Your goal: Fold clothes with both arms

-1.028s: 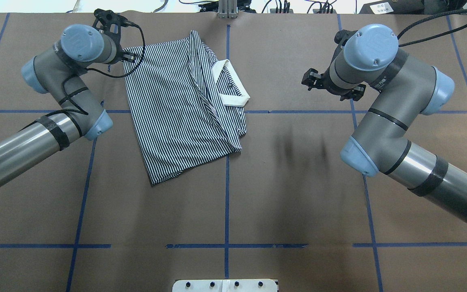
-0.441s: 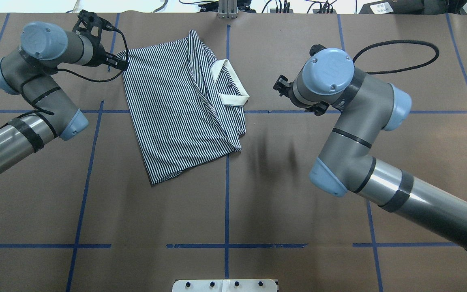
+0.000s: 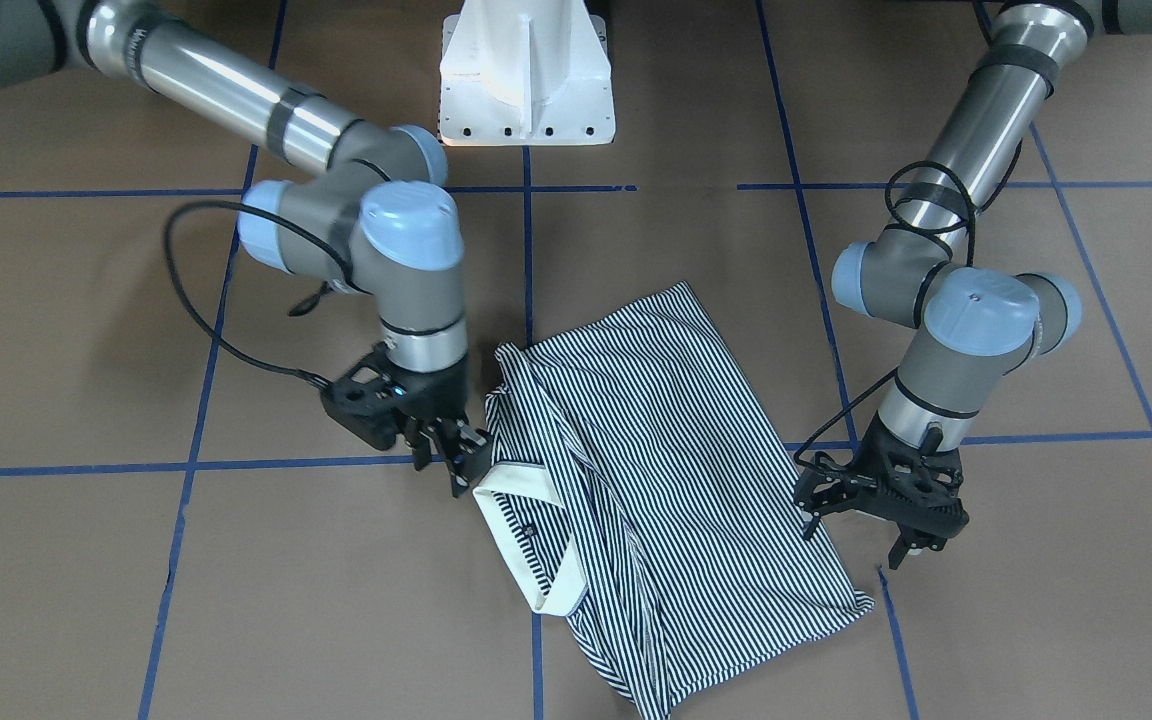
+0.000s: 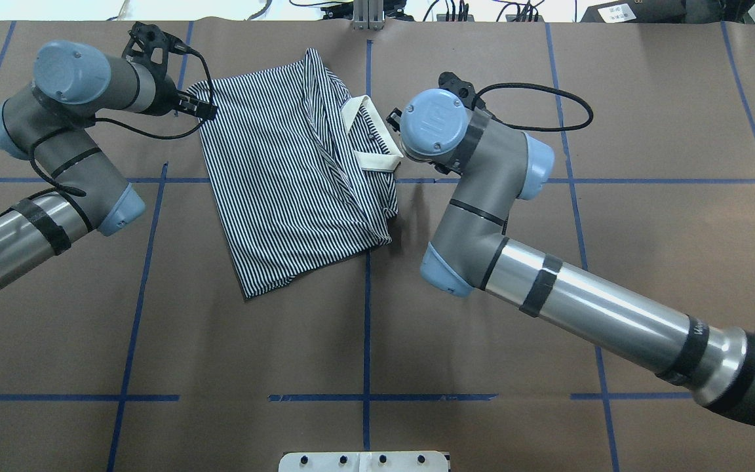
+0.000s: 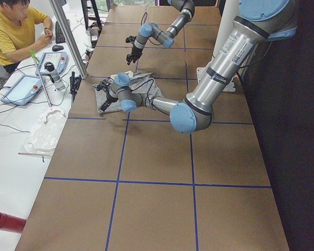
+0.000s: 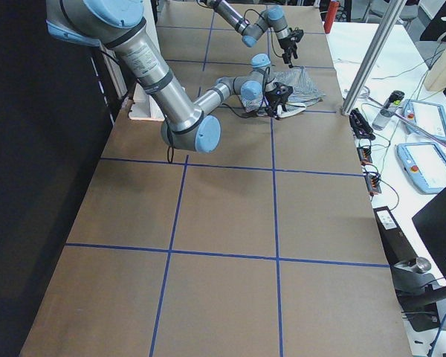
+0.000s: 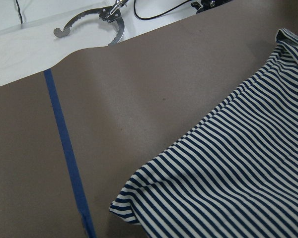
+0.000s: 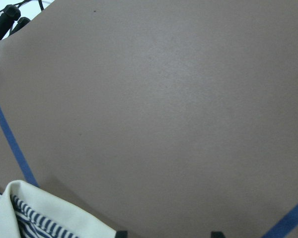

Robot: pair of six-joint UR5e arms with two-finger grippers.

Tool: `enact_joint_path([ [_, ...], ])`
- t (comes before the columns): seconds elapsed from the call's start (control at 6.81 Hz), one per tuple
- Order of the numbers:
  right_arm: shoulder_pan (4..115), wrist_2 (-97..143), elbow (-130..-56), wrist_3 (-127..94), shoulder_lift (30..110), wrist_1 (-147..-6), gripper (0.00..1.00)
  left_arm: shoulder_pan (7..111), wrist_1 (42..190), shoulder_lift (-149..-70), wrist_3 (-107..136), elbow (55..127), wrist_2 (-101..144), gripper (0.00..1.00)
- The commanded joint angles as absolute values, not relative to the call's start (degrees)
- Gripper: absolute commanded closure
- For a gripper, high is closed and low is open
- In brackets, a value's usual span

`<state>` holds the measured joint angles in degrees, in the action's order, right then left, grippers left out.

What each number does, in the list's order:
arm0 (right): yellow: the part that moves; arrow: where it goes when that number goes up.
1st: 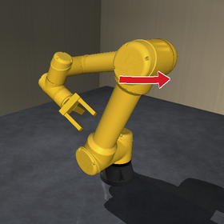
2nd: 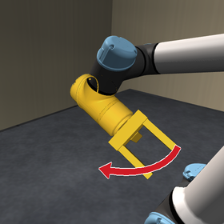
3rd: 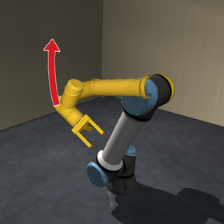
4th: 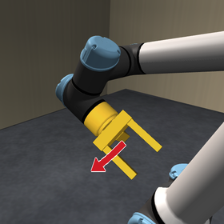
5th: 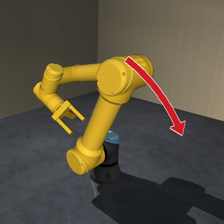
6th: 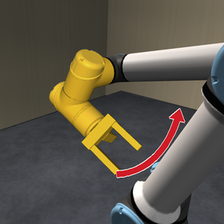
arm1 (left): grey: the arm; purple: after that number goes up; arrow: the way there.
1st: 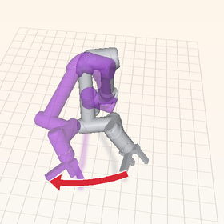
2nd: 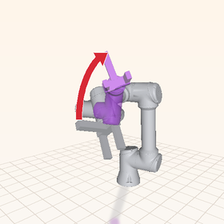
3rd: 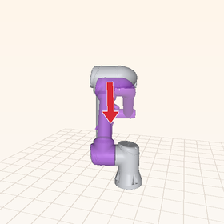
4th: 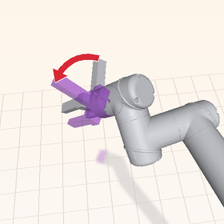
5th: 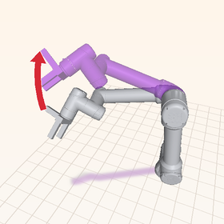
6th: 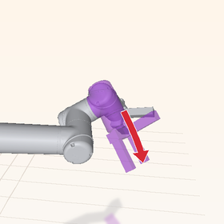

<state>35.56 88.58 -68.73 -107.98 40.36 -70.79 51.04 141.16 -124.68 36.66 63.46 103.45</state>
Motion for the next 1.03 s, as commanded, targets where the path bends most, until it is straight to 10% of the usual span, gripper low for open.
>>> enact_joint_path([
  [0.0,34.7,87.8,-62.6,-108.5,36.4,-69.9,0.35,50.5,141.2,-124.6,38.5,63.5,103.4,0.0],
  [0.73,32.5,87.2,-62.6,-109.2,36.6,-70.4,0.45,50.4,141.5,-124.4,38.5,63.5,103.4,0.0],
  [0.88,32.4,86.9,-62.6,-109.3,36.4,-70.4,0.99,50.4,141.7,-124.4,38.5,63.5,103.4,0.0],
])
